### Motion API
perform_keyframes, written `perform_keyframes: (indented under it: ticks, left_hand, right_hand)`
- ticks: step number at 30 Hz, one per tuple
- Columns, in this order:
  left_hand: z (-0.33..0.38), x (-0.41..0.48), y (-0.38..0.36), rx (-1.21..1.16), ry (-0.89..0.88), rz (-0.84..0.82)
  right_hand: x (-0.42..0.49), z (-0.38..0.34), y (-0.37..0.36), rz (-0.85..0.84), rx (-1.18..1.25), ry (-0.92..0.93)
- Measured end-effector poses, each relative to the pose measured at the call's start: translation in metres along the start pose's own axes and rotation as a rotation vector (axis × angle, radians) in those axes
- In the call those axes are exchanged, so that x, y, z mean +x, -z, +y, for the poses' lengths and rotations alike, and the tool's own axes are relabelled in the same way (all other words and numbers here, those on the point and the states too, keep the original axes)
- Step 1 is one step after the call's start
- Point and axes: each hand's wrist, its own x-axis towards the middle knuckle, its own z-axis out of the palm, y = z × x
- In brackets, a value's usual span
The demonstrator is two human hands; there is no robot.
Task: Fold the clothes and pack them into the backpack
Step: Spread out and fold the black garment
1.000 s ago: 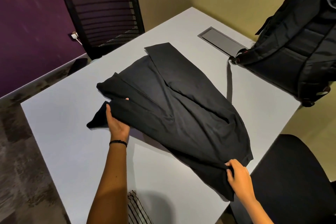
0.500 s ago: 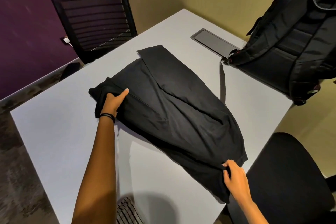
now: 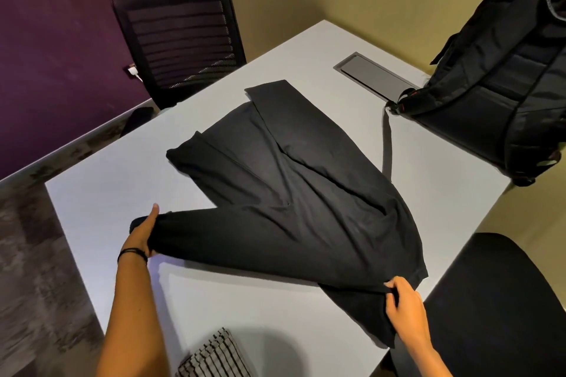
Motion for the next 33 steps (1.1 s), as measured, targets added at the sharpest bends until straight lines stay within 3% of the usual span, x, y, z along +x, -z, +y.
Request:
perform_keyframes:
  ticks: [7, 11, 15, 20, 26, 33]
  left_hand:
    - [-0.032, -0.008, 0.046, -0.183, 0.069, 0.266]
    - [-0.029, -0.015, 0.046, -0.009, -0.174, 0.474]
    - [-0.018, -0.021, 0.044, 0.121, -0.362, 0.374]
    - [0.000, -0.031, 0.039, 0.040, -0.461, 0.327]
    - [0.013, -0.047, 0.037, -0.098, -0.579, 0.231]
    - [0.031, -0.075, 0.024, -0.174, -0.788, 0.100]
  right_hand:
    - [0.004, -0.001, -0.002, -0.017, -0.023, 0.027]
    - [0.011, -0.003, 0.001, -0.055, -0.113, 0.080]
    - [0.017, -0.008, 0.001, -0.114, -0.295, 0.174]
    - [0.015, -0.023, -0.003, -0.216, -0.502, 0.394]
    - [0.012, -0.043, -0.010, -0.441, -0.377, 0.544]
    - [0.061, -0.119, -0.034, -0.374, -0.072, 0.540]
